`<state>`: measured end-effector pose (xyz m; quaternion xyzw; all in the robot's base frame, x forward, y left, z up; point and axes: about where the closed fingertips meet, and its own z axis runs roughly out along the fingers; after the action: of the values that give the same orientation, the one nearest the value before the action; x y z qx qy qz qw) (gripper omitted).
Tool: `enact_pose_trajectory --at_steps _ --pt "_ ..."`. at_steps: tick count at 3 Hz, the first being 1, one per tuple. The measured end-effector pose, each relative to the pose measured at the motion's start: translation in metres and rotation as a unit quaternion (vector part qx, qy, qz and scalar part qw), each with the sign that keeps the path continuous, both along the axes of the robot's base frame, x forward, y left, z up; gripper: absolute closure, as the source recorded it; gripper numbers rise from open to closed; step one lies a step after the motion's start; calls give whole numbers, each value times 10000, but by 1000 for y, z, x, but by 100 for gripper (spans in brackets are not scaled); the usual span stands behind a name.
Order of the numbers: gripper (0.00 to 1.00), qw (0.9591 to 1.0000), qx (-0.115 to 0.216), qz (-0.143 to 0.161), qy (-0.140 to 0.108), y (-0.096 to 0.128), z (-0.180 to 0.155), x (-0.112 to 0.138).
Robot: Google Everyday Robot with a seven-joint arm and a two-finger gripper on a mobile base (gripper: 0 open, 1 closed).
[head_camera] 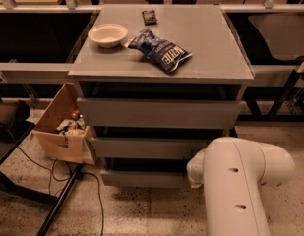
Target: Open bottom drawer
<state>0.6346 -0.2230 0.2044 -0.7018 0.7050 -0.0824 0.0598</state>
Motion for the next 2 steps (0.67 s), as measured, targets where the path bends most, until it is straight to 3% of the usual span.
enact_pose_trajectory --at_steps 1,2 --pt "87 9984 -333 -295 344 -33 25 -50" --pt "100 9915 -567 -737 912 -75 39 -114"
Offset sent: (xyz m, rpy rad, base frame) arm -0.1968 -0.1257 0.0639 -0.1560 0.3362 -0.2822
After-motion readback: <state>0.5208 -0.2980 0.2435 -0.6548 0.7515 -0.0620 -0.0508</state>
